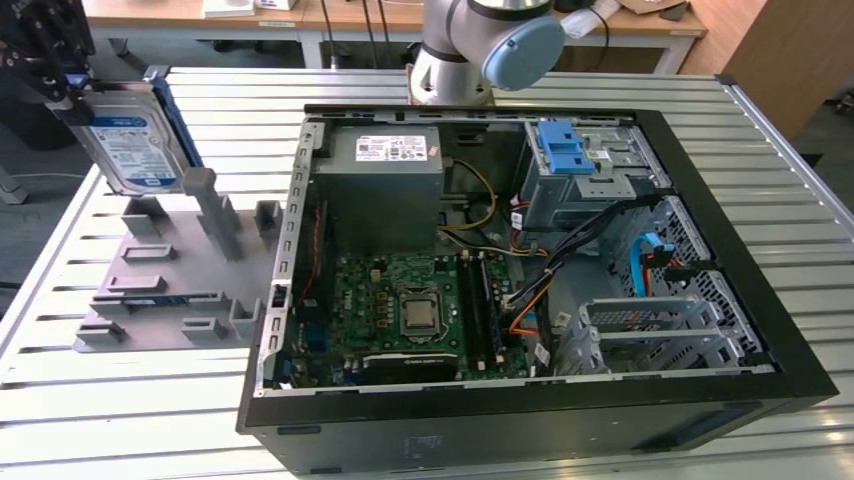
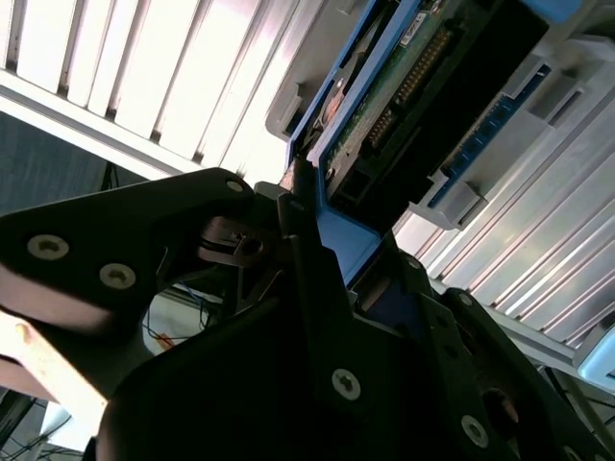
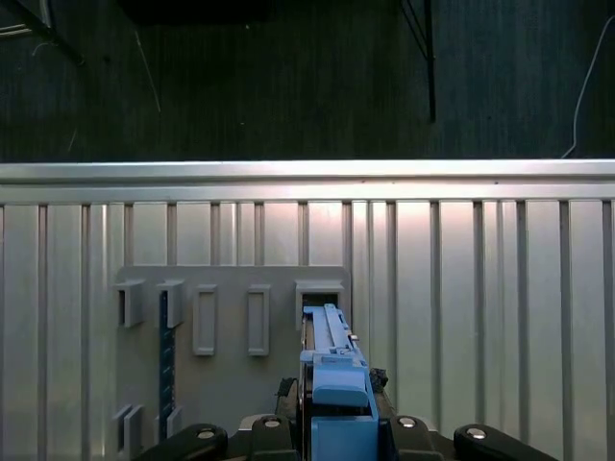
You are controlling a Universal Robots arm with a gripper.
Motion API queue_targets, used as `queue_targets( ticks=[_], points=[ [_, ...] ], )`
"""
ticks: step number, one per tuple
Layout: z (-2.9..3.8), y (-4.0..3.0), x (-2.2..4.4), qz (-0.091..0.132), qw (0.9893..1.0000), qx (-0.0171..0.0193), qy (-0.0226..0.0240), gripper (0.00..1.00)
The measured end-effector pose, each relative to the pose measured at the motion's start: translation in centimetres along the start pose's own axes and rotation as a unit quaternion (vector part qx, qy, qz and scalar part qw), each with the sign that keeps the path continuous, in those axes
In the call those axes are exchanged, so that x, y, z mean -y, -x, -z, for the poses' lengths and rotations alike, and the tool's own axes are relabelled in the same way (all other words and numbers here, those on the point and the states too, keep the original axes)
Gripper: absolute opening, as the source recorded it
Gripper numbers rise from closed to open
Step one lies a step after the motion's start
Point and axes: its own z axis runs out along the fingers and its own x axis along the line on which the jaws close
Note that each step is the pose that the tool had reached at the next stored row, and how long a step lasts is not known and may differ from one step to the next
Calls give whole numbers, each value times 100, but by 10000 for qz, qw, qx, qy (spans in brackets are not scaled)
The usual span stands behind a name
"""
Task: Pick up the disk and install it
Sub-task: 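Pick up the disk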
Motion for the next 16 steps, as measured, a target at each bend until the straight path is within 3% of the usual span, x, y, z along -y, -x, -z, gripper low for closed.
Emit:
queue_targets(
  ticks=[16],
  points=[
    [120, 1, -1, 0, 10000, 0, 0, 36]
  ],
)
